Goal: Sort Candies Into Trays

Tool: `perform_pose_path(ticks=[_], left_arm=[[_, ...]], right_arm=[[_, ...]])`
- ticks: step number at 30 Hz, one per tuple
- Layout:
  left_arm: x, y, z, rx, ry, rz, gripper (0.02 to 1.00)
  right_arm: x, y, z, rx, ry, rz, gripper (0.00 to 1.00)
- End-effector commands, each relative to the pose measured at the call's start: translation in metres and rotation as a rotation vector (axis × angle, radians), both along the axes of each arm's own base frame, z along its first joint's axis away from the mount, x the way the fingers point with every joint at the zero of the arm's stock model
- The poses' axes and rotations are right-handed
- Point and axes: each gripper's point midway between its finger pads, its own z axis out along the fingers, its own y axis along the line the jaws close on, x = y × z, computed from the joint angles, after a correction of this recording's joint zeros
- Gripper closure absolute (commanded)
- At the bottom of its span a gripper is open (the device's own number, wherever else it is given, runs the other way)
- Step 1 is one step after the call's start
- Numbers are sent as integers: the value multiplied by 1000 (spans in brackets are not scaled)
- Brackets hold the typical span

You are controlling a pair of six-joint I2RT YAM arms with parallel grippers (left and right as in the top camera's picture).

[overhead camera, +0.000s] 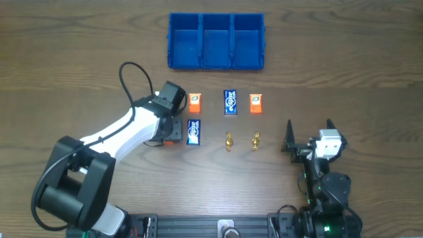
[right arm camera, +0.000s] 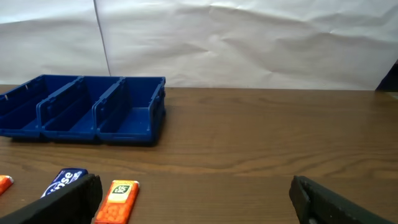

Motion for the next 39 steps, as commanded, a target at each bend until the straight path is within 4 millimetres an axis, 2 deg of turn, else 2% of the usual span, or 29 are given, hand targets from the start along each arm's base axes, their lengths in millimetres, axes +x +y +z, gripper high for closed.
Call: perform_pose_path(ticks=[1,4,7,9,13,15,18,21,23,26,35,39], left_arm=[[3,0,-2,11,-1,13,671],[11,-4,9,-7,-28,12,724],[25,-7,40,-13,-81,16,733],[39,-8,70,-6,-142,24,739],[81,-11,147,3,-321,43,759],[101,-13,178,7,-390,49,759],[131,-18,211,-3,-445,70,759],[161,-21,228,-4,-458,94,763],[183,-23,230,-4,-456,108,763],[210,-31,222,-11,-435,103,763],[261,-50,154,-43,-375,70,755],[274,-47,136,-42,-378,85,757]], right_arm=[[0,-1,0,-18,-1,-2,3],[0,-1,0,-18,-1,-2,3],[0,-1,0,-18,-1,-2,3],[0,-1,0,-18,-1,-2,3],[0,-1,0,-18,-1,-2,3],[0,-1,0,-18,-1,-2,3],[0,-1,0,-18,-1,-2,3],[0,-1,0,-18,-1,-2,3],[0,-1,0,-18,-1,-2,3],[0,-1,0,-18,-1,-2,3],[0,-1,0,-18,-1,-2,3],[0,-1,0,-18,-1,-2,3]])
